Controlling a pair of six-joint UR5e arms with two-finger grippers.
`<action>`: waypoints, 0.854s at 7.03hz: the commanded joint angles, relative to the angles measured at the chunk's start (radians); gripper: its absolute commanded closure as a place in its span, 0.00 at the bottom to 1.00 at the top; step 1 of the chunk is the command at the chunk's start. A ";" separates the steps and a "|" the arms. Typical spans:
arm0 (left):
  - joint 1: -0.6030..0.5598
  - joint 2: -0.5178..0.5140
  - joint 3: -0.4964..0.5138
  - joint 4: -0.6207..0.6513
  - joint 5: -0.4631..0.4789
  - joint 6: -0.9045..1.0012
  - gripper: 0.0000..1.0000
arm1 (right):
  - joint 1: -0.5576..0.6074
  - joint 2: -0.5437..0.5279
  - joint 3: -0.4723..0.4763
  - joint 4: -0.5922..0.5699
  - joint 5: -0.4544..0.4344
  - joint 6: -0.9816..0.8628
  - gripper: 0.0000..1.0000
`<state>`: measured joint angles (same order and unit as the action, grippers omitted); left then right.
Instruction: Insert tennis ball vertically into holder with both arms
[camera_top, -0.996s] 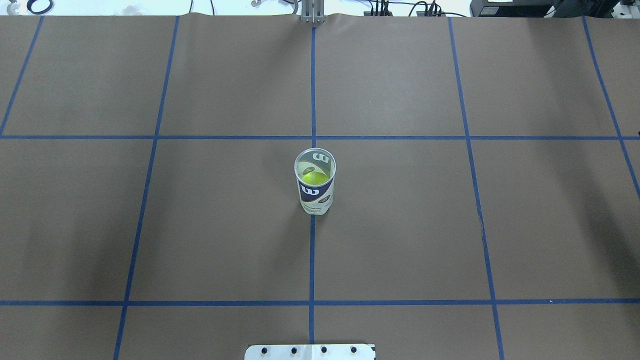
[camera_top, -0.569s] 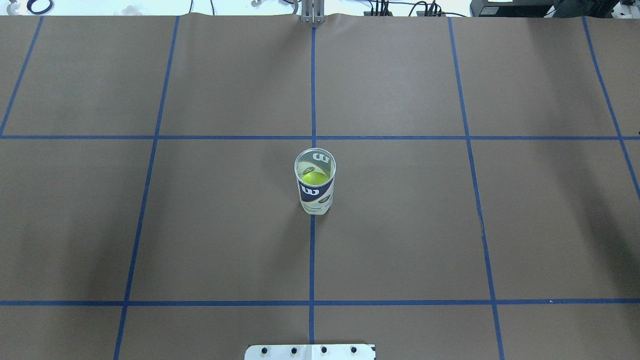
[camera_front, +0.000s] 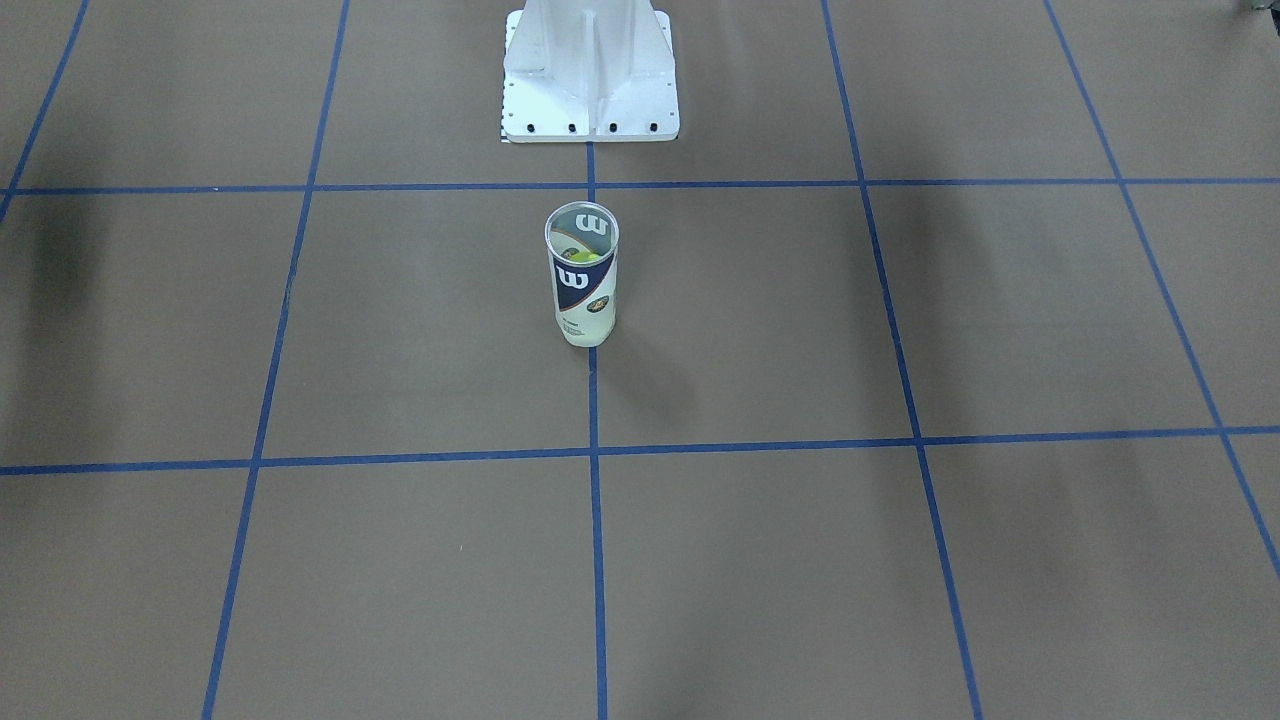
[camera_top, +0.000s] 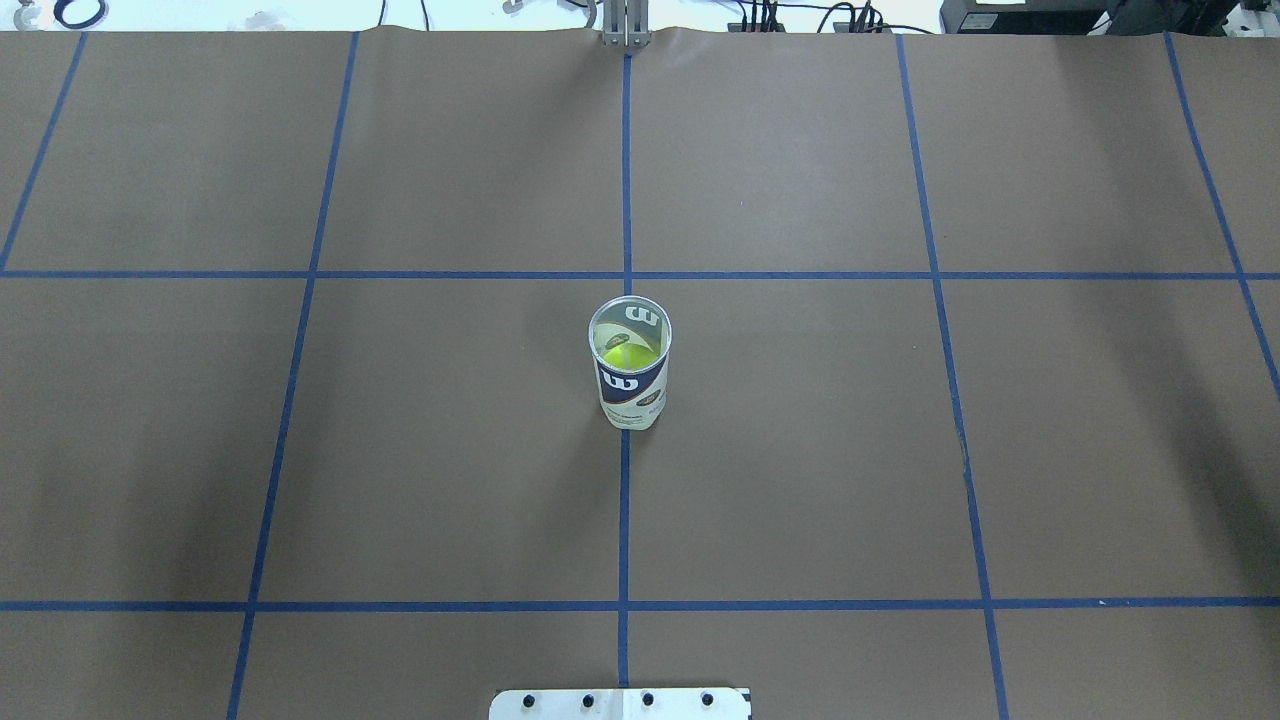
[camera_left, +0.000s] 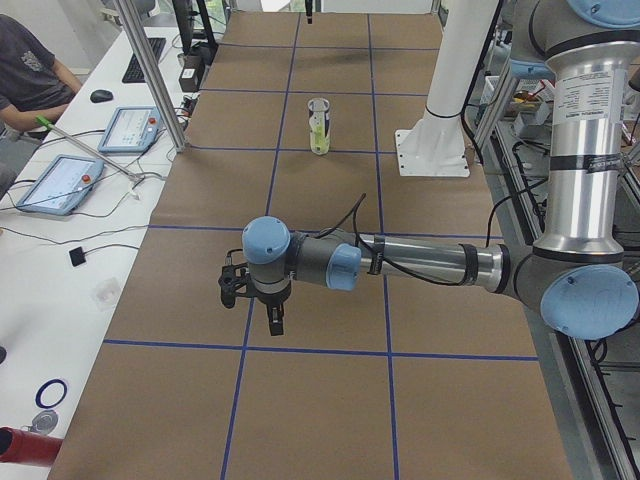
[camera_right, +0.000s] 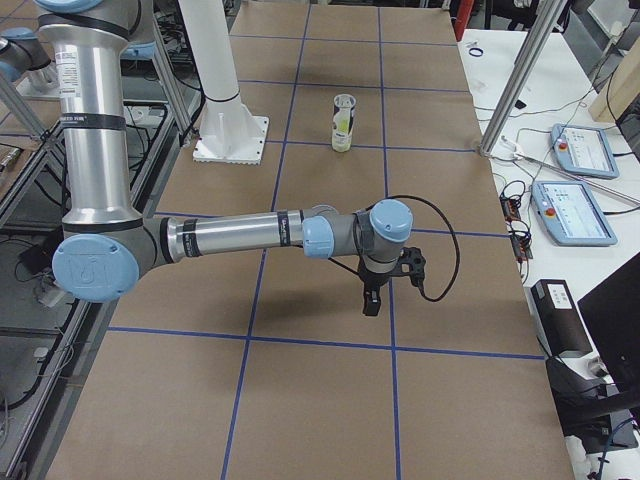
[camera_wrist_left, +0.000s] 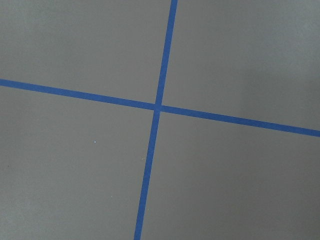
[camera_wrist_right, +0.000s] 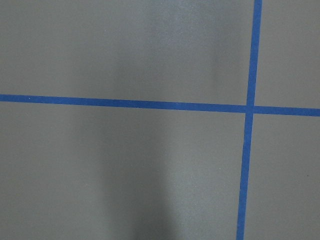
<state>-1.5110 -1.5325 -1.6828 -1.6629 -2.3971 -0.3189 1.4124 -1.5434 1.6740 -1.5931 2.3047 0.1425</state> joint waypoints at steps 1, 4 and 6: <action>0.000 0.000 0.002 0.000 0.000 0.000 0.01 | 0.000 -0.003 0.023 -0.001 -0.042 -0.001 0.00; 0.002 -0.017 0.003 -0.003 0.000 0.003 0.01 | 0.000 -0.004 0.039 -0.007 -0.022 0.006 0.00; 0.000 -0.017 -0.003 -0.003 0.000 0.003 0.01 | 0.000 -0.004 0.039 -0.007 -0.021 0.006 0.00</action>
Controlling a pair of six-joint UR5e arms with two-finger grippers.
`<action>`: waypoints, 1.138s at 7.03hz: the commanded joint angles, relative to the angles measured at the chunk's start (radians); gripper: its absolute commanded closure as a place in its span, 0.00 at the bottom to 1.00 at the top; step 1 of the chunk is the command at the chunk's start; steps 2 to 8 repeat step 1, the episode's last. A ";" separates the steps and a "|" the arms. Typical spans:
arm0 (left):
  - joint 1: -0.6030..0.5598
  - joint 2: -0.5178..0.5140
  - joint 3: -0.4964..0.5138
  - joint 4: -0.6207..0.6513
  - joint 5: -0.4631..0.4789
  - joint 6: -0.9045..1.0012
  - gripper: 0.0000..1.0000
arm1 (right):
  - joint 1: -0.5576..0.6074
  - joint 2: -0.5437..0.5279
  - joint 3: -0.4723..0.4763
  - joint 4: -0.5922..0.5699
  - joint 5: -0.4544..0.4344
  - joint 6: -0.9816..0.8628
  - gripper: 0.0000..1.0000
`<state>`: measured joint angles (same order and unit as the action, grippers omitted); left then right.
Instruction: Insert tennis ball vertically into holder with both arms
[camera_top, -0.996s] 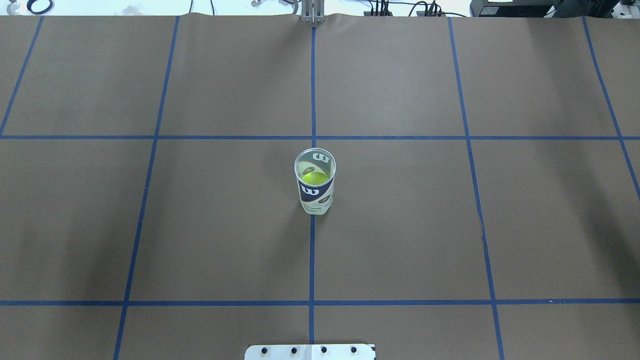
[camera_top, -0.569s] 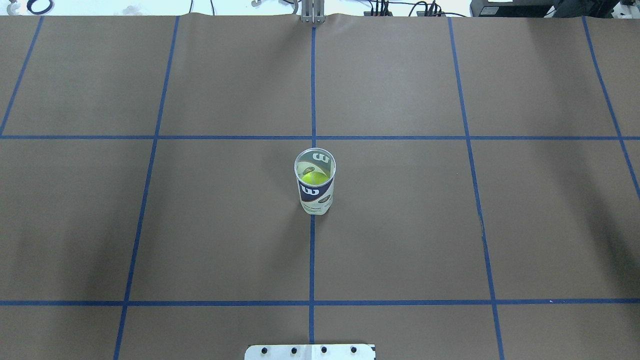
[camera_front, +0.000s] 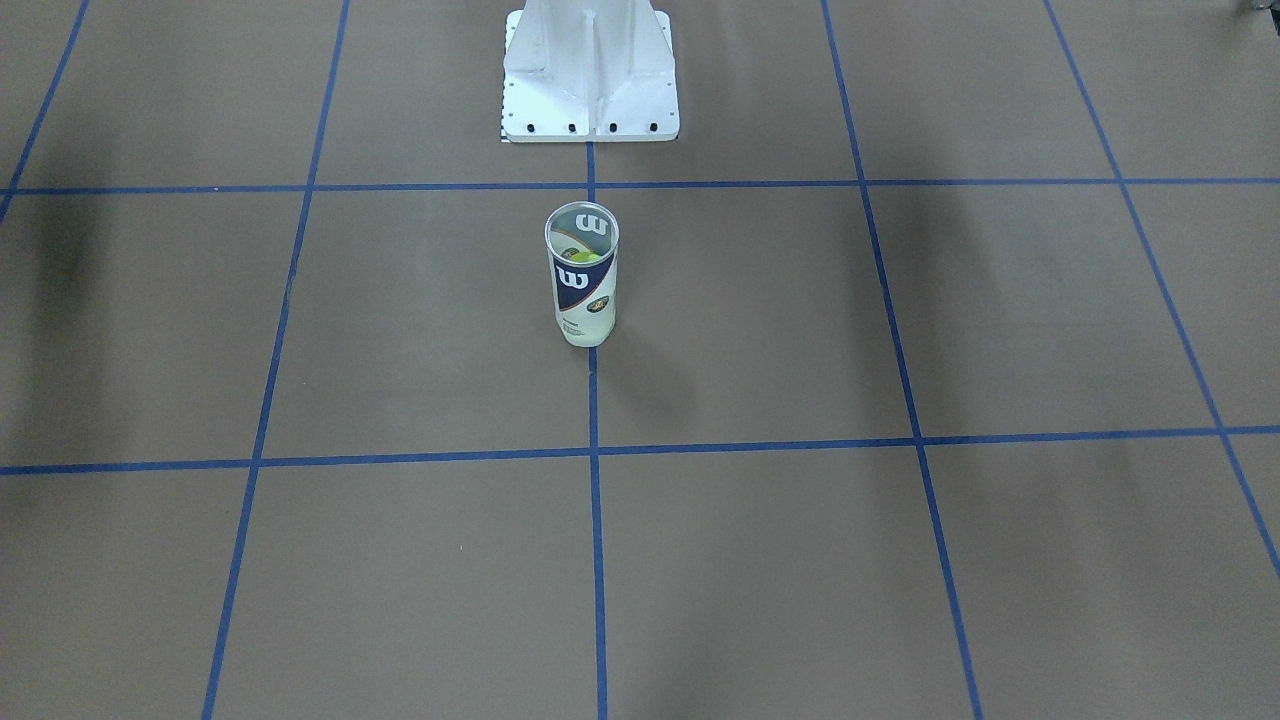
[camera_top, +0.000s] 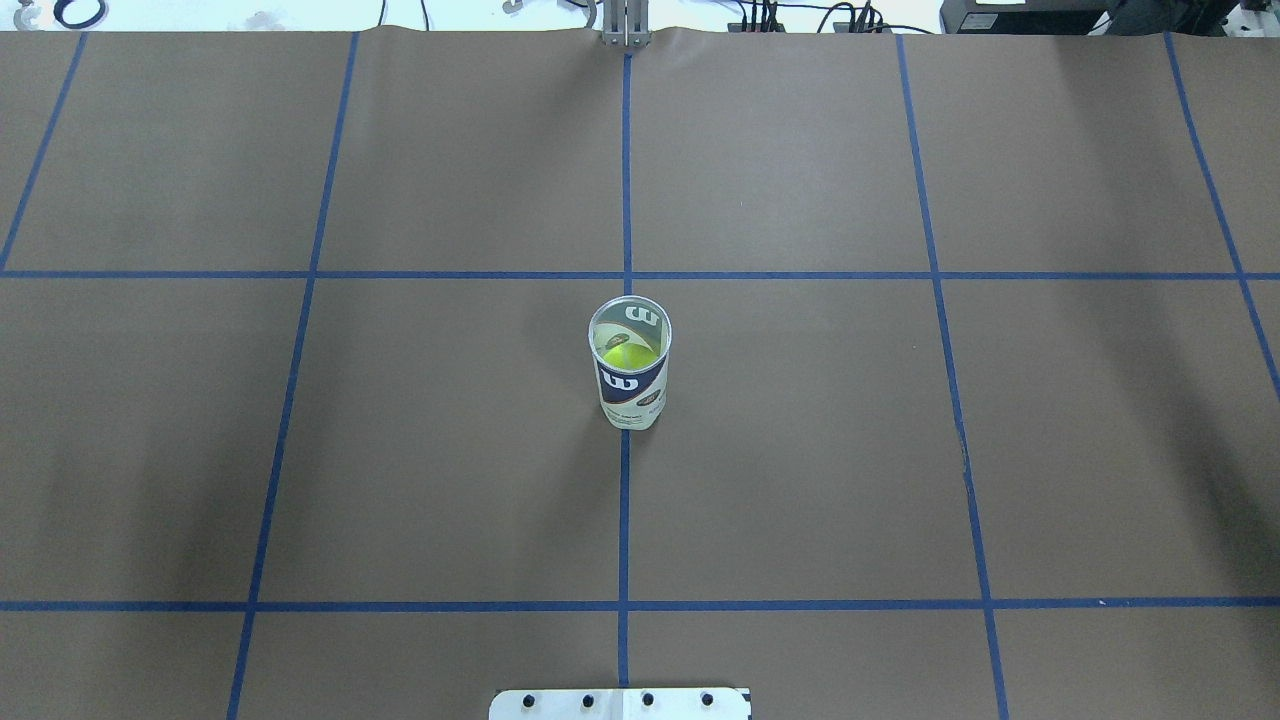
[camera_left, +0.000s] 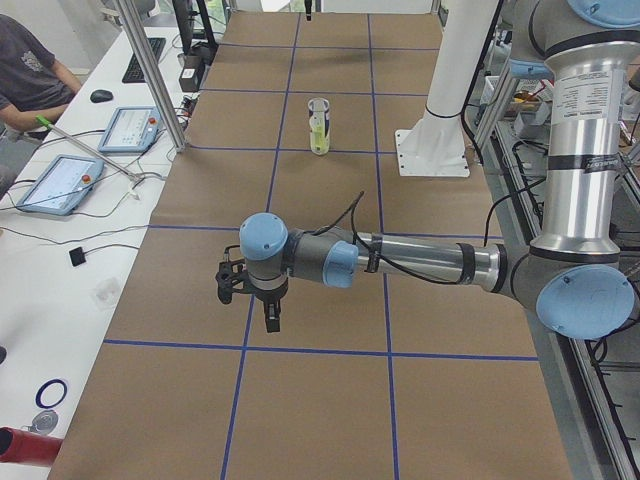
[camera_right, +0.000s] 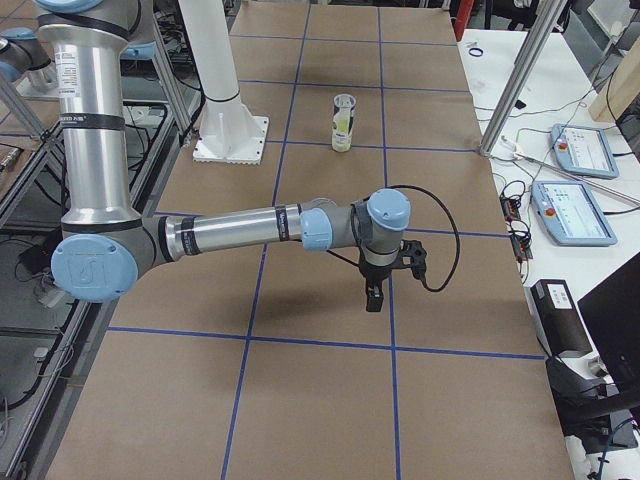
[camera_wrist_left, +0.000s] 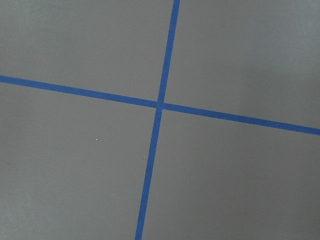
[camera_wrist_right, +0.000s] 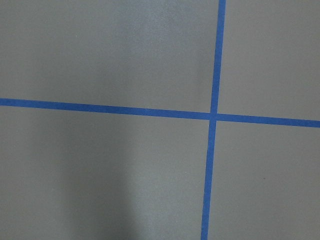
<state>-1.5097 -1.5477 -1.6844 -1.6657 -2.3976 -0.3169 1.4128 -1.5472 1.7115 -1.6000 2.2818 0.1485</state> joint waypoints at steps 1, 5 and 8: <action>0.000 -0.009 0.002 0.000 0.000 0.001 0.01 | 0.000 -0.001 0.002 0.000 0.002 0.000 0.00; 0.000 -0.009 0.002 0.000 0.000 0.001 0.01 | 0.000 -0.001 0.002 0.000 0.002 0.000 0.00; 0.000 -0.009 0.002 0.000 0.000 0.001 0.01 | 0.000 -0.001 0.002 0.000 0.002 0.000 0.00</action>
